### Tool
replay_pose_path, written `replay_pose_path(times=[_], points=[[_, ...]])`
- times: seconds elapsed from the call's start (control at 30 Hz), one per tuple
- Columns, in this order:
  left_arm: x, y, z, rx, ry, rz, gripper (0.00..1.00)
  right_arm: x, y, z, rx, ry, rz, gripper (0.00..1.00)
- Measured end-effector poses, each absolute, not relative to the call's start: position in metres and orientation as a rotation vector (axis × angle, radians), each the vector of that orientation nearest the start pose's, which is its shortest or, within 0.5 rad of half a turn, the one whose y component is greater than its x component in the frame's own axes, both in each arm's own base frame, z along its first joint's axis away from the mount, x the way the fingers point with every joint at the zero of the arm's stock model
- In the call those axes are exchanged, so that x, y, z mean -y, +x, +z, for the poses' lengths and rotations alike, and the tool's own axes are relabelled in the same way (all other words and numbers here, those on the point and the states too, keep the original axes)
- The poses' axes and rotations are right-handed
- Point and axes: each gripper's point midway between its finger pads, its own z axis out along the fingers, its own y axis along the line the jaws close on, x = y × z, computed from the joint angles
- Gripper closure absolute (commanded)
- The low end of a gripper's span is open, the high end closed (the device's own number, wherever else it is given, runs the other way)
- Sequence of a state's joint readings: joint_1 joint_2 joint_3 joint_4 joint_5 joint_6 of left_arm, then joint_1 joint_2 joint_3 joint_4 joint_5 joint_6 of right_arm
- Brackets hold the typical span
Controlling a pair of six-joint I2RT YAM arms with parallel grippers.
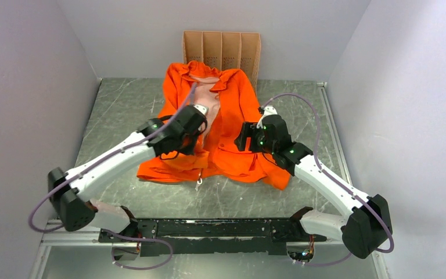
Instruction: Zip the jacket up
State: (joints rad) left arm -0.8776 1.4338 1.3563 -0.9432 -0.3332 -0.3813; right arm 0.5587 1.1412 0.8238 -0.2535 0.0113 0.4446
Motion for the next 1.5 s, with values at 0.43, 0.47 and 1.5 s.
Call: replay_pose_path(times=[0.43,0.47,1.5], points=[[0.141,0.308,0.255,-2.282,0.015,-0.216,0.92,-0.204,0.294,0.183,-2.16,-0.118,0.582,0.2],[0.133,0.312,0.257,-2.274,-0.021,-0.211,0.92,-0.204,0.295,0.184,-2.158,-0.118,0.583,0.2],[-0.03,0.328,0.271,-2.017,-0.755,-0.261,0.07,-0.194,0.296,0.181,-2.185,-0.091,0.496,0.17]])
